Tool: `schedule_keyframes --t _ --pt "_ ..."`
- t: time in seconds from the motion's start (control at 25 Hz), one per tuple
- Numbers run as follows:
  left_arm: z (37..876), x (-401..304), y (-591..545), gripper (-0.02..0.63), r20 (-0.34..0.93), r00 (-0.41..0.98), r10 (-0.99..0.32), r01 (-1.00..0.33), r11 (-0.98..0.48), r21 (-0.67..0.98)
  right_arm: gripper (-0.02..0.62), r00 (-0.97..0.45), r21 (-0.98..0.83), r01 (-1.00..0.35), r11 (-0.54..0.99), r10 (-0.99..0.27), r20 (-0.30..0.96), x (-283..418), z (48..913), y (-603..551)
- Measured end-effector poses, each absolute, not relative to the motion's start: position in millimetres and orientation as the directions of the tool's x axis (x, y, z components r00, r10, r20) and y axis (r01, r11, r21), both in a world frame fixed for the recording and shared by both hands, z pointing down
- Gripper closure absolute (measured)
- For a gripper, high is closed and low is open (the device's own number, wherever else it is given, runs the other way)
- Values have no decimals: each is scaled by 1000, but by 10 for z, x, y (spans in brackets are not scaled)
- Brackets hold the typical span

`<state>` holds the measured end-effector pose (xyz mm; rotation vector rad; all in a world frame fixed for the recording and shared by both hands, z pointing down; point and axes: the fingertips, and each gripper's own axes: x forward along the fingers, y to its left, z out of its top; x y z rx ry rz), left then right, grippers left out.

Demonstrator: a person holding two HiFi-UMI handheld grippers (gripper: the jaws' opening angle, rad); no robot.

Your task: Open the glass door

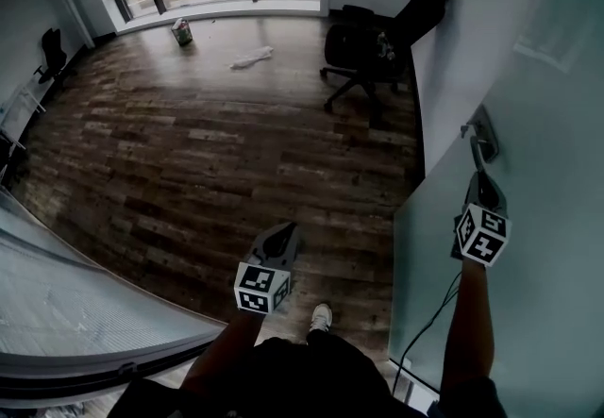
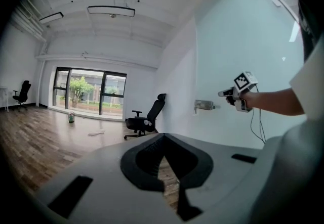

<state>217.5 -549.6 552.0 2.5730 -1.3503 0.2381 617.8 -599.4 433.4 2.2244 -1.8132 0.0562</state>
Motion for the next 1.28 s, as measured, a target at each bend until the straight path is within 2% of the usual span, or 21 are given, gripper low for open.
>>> schedule_keyframes --t 0.16,0.36,0.56,0.8,1.08,1.28 --pt "5403 2030 -5201 609 209 585 -784 -811 -572 125 578 140 146 -982 -122 -983 122 5344 4350 -5186" --pt "5269 1791 -4660 609 181 621 -763 -783 -611 112 578 39 86 -996 -27 -989 144 4258 4650 -4250" --pt "5234 1465 -4038 609 157 645 -748 -764 -637 103 578 1 33 -999 5 -984 179 3494 4867 -3571" --pt "5232 1233 -3478 609 169 673 -720 -739 -665 109 578 2 29 -1000 5 -975 224 3091 4966 -2970" --pt "5235 1187 -2877 608 165 650 -742 -760 -639 118 578 -46 117 -991 72 -977 209 2945 4911 -2355" --pt "5225 1120 -2090 609 173 628 -759 -778 -617 114 578 -79 83 -992 97 -977 197 2849 4960 -1627"
